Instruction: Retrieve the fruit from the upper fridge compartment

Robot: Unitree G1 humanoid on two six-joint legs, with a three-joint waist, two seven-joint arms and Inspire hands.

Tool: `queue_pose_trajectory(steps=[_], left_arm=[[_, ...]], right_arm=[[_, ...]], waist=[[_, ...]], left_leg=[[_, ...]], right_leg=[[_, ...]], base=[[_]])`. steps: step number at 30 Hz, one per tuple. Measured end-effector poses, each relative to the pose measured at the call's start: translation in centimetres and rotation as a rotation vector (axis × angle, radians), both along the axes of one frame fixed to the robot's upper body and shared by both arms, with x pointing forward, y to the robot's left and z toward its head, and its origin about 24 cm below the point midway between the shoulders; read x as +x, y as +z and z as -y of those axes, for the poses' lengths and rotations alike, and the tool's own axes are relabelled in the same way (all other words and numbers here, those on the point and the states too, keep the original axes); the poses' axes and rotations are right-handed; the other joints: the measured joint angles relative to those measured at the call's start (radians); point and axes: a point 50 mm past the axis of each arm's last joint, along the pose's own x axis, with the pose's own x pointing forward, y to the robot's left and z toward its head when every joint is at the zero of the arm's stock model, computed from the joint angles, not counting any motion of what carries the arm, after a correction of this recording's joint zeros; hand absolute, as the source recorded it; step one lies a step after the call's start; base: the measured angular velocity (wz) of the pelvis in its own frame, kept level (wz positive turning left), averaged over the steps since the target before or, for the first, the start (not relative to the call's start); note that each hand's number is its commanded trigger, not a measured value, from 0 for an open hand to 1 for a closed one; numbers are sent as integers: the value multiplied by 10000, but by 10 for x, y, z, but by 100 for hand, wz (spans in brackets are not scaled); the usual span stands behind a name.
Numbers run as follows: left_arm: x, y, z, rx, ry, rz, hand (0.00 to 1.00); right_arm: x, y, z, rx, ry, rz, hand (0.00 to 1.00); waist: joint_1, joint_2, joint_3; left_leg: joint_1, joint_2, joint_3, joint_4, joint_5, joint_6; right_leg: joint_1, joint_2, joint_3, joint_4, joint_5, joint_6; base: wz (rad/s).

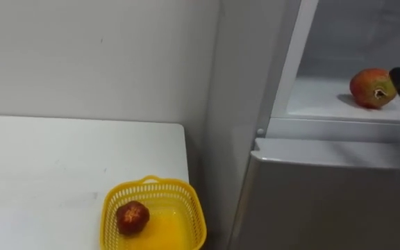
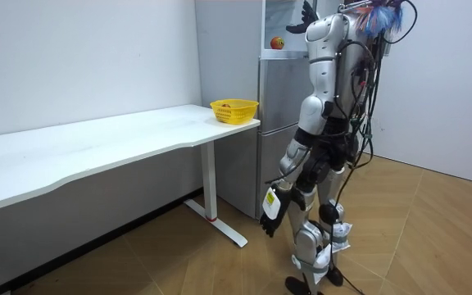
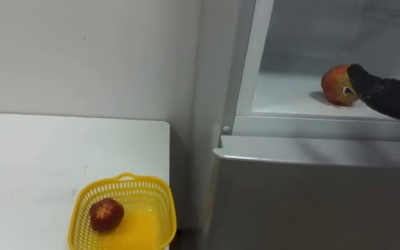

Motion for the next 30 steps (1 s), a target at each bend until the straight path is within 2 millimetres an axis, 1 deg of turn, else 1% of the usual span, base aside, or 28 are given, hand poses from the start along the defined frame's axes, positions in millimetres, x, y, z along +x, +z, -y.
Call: queue_pose_trajectory(steps=[3, 5, 7, 8, 10, 11, 12, 13, 14, 15, 20, 23, 26, 30], left_arm=[[-4, 2, -3, 29, 185, 29, 0], [-5, 3, -4, 47, 297, 61, 0], [-6, 4, -7, 69, 355, 32, 0], [-4, 4, -8, 96, 373, 36, 0], [-3, 5, -10, 134, 494, 78, 0], [-4, 5, -12, 190, 506, 51, 0], [-4, 6, -15, 265, 435, -14, 0], [-5, 7, -17, 301, 412, -47, 0], [-7, 7, -19, 371, 390, -153, 0], [-9, 8, -21, 439, 394, -263, 0], [-13, 9, -25, 587, 455, -453, 0], [-14, 9, -26, 628, 522, -544, 0], [-14, 9, -26, 657, 551, -557, 0], [-14, 9, -26, 694, 617, -615, 0]], right_arm=[[7, -2, 12, 620, -24, -513, 0], [10, 0, 14, 575, 58, -644, 0], [15, 2, 15, 791, 406, -697, 0], [18, 3, 19, 1016, 530, -761, 0], [23, 7, 25, 1398, 690, -857, 0], [27, 9, 29, 1634, 722, -955, 0], [29, 10, 35, 1756, 631, -1167, 0], [31, 9, 37, 1759, 597, -1326, 0], [36, 11, 38, 1817, 661, -1507, 0], [39, 14, 38, 1789, 722, -1622, 0], [47, 14, 33, 1452, 1176, -2148, 0], [49, 12, 30, 1328, 1465, -2386, 0], [51, 9, 34, 1630, 1710, -2541, 0], [54, 8, 38, 2184, 2022, -2584, 0]], waist=[[-12, -20, -16], [-14, -28, -26], [-32, -56, -45], [-33, -87, -67], [-36, -133, -82], [-35, -184, -75], [-33, -255, -87], [-23, -296, -104], [-28, -355, -118], [-26, -399, -112], [-7, -485, -138], [-13, -501, -131], [-2, -507, -134], [-15, -495, -127]], left_leg=[[-63, -9, -81, 36, -1, -1], [-140, -13, -93, 55, 9, -12], [-225, -17, -140, 110, 16, -19], [-273, -27, -204, 155, 18, -20], [-282, -38, -236, 170, 20, -20], [-286, -46, -280, 160, 20, -19], [-279, -56, -362, 156, 20, -18], [-276, -56, -361, 144, 20, -18], [-276, -56, -362, 143, 20, -18], [-278, -59, -365, 150, 20, -18], [-262, -65, -373, 159, 20, -17], [-273, -71, -400, 165, 20, -17], [-259, -73, -421, 221, 21, -16], [-276, -73, -432, 257, 20, -15]], right_leg=[[-20, -8, -36, 0, 0, 0], [-82, -14, -70, 8, 0, 0], [-107, -35, -235, 11, 1, -1], [-112, -51, -310, 11, 1, -1], [-97, -61, -333, 8, 1, -1], [-46, -81, -473, 0, 0, -1], [-3, -93, -577, -10, 0, 0], [-4, -92, -580, -12, 0, 0], [-3, -92, -591, -12, 0, 0], [-1, -95, -597, -11, 0, 0], [1, -103, -619, -4, 0, 0], [2, -109, -661, -5, 0, 0], [2, -125, -776, -5, 0, 0], [3, -129, -807, -4, 0, 0]], base=[[6], [4], [9], [14], [11], [16], [16], [10], [0], [0], [0], [1], [3], [0]])
